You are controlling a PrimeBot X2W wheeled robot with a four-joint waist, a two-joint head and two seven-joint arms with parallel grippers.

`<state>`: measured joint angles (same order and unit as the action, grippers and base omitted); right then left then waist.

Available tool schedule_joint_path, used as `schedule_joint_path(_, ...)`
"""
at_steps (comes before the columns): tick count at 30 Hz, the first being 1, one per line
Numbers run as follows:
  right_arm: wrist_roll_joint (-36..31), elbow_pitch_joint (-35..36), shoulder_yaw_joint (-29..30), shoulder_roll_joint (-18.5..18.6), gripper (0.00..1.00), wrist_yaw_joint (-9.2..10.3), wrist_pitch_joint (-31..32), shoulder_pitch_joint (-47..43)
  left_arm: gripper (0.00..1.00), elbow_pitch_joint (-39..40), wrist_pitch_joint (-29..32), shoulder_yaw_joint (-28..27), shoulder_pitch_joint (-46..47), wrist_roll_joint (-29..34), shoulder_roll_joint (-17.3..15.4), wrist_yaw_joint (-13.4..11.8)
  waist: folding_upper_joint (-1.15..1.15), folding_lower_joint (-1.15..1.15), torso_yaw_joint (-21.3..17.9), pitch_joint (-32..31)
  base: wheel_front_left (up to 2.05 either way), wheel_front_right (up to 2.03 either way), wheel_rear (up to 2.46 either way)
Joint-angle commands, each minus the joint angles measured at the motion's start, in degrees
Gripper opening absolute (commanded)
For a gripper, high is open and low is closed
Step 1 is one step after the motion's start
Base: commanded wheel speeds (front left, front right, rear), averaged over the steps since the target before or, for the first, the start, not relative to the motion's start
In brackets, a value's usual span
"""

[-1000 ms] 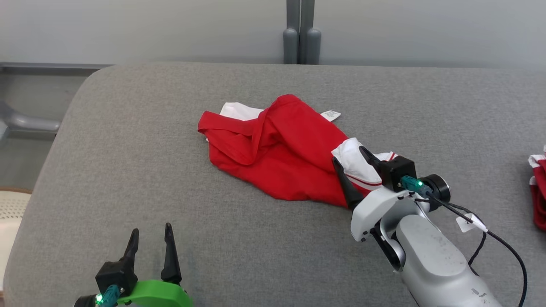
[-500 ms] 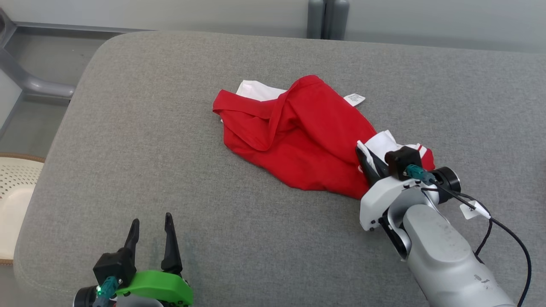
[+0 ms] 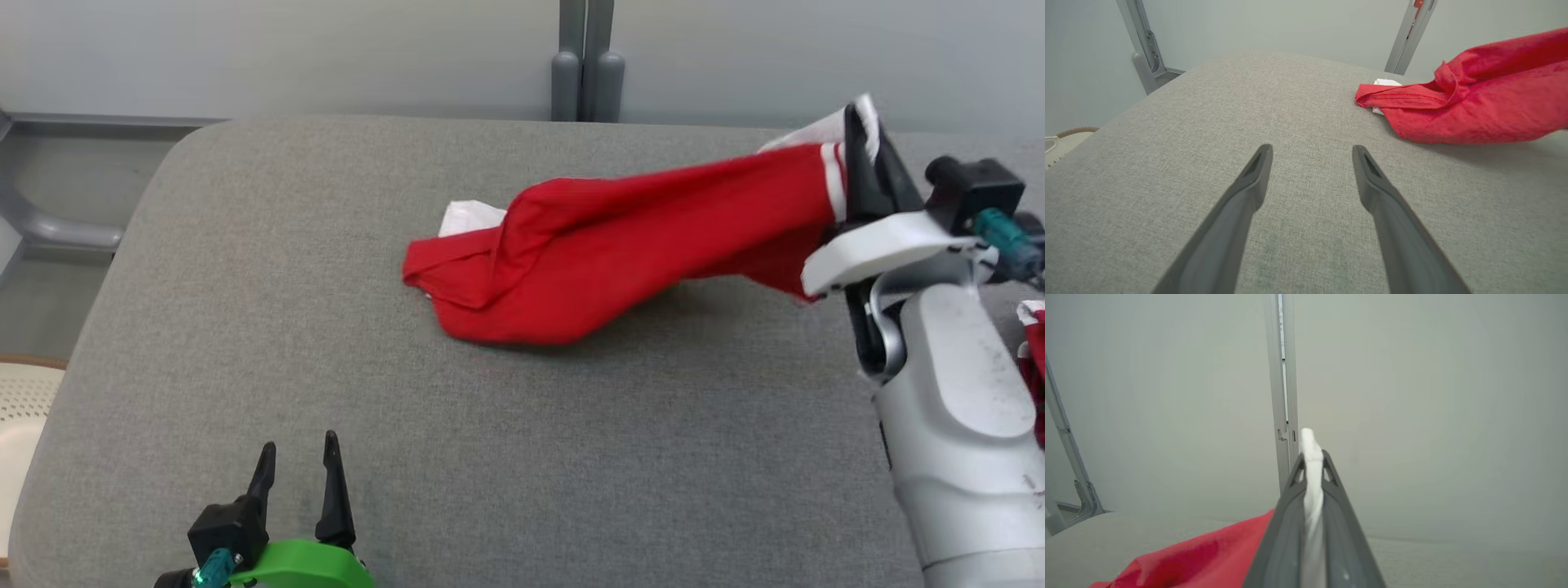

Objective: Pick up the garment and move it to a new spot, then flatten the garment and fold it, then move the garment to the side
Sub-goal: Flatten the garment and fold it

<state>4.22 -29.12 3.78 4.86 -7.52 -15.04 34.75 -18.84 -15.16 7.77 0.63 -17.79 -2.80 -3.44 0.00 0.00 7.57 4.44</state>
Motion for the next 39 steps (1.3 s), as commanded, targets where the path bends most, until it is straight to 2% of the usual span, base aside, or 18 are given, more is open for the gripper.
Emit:
schedule_joint_path(1, -0.2, 1.3, -0.1, 0.9, 0.00, 0.06, -0.2, 2.0, 1.00, -0.3, 0.0, 0.2, -1.0, -0.2, -0.2, 0.4, 0.00, 0.00, -1.7, -2.6, 0.00, 0.00, 0.00)
schedule_joint_path(7, -0.2, 4.6, -3.0, 4.2, 0.00, 0.06, -0.2, 8.8, 1.00, -0.6, 0.0, 1.0, -2.2, -0.5, -0.2, 0.0, 0.00, 0.00, -2.2, -5.0, 0.00, 0.00, 0.00)
schedule_joint_path(12, -1.1, 2.2, -7.7, 6.3, 0.00, 0.06, -0.2, 14.6, 1.00, -0.6, 0.0, 1.7, -2.7, -0.9, -0.2, 0.2, 0.00, 0.00, -0.9, -5.5, 0.00, 0.00, 0.00)
schedule_joint_path(17, -1.6, -3.2, -12.0, 7.6, 0.00, 0.07, -0.2, 18.4, 1.00, -0.8, 0.0, 3.2, -2.2, -1.7, -0.2, 0.1, 0.00, 0.00, 2.7, -4.8, 0.00, 0.00, 0.00)
schedule_joint_path(21, -1.7, -6.8, -15.2, 7.8, 0.00, 0.07, -0.2, 21.6, 1.00, -1.2, 0.0, 4.7, -1.4, -1.8, -0.2, 0.3, 0.00, 0.00, 7.2, -3.8, 0.00, 0.00, 0.00)
schedule_joint_path(24, -1.4, -6.1, -17.4, 7.1, 0.00, 0.07, -0.2, 25.4, 1.00, -1.3, 0.0, 4.8, -0.8, -1.9, -0.2, 0.0, 0.00, 0.00, 9.9, -2.9, 0.00, 0.00, 0.00)
schedule_joint_path(28, -0.3, -3.2, -19.2, 6.4, 0.00, 0.07, -0.2, 28.0, 1.00, -1.3, 0.0, 4.1, -1.5, -1.3, -0.2, -0.2, 0.00, 0.00, 11.1, -2.8, 0.00, 0.00, 0.00)
schedule_joint_path(33, 0.7, -1.5, -16.5, 8.0, 0.00, 0.07, -0.2, 23.9, 1.00, -1.1, 0.0, 3.5, -2.1, -1.0, -0.2, -0.1, 0.00, 0.00, 9.6, -3.1, 0.00, 0.00, 0.00)
schedule_joint_path(39, 0.7, -4.6, -10.0, 10.1, 0.00, 0.07, -0.2, 10.5, 1.00, -0.8, 0.0, 4.4, 0.2, -0.7, -0.2, 0.5, 0.00, 0.00, 6.4, -0.6, 0.00, 0.00, 0.00)
